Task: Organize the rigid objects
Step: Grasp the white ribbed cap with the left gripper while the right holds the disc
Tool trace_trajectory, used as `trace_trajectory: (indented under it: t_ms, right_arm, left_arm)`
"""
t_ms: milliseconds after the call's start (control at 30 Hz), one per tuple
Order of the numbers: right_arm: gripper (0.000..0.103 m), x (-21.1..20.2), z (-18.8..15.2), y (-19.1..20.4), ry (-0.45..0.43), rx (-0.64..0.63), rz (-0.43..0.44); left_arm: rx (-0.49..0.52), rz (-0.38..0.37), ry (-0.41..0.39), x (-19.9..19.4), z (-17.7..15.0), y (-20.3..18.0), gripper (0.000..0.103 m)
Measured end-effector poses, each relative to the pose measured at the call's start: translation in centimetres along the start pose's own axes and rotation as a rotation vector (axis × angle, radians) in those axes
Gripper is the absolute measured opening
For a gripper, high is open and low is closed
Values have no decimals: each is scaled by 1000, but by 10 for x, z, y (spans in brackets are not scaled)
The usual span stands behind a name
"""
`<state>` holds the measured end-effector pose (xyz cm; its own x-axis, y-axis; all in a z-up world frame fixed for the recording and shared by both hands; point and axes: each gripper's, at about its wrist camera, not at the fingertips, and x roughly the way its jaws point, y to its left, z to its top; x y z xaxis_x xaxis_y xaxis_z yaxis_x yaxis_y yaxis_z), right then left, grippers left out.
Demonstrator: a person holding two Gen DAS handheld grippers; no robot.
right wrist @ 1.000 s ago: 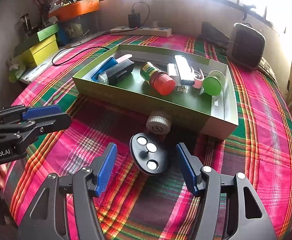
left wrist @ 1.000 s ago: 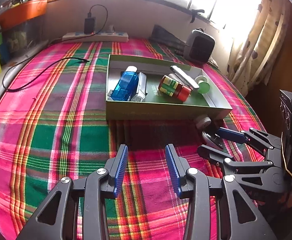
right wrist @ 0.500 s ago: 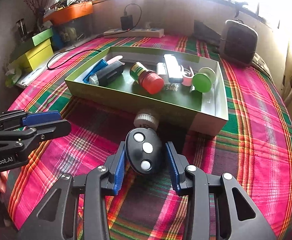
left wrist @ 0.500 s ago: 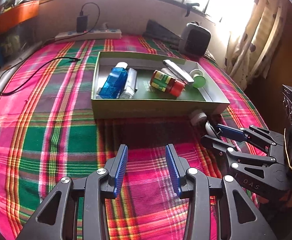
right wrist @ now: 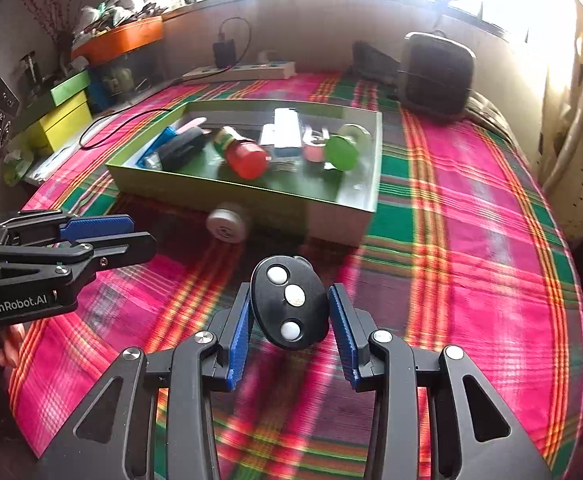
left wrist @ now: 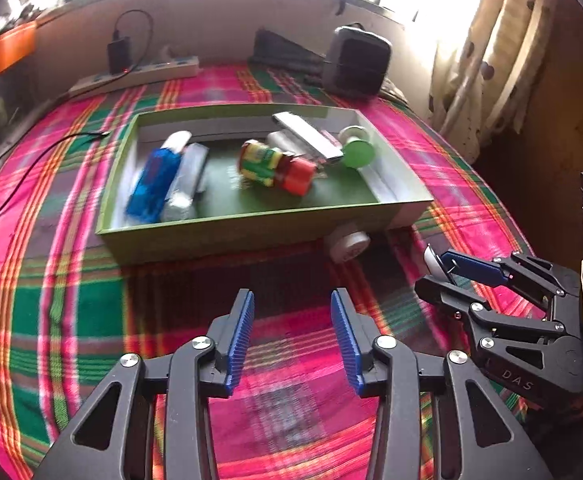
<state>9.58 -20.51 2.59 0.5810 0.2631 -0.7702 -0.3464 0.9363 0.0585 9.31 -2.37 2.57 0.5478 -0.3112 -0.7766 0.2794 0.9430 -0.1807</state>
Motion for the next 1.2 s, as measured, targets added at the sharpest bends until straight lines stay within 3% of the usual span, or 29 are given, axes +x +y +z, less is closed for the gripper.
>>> trace_trajectory:
  t_ms: [167,567,833,1200]
  right_arm:
    - [39,-6,-4,-17,-13,32,-11]
    - [39,-11,-9,-43,-25,73,-4]
    - [39,-12,-8,-46,-38,73,20]
    - [39,-11,-9,-48,-43,79,41]
  left_arm:
    - [23,-13,13,11,9,-18,49]
    - [76,76,35,39,22,-47,49]
    - [60,137,37,48,29,-48,49]
    - [28,136,32,49,30,-46,48]
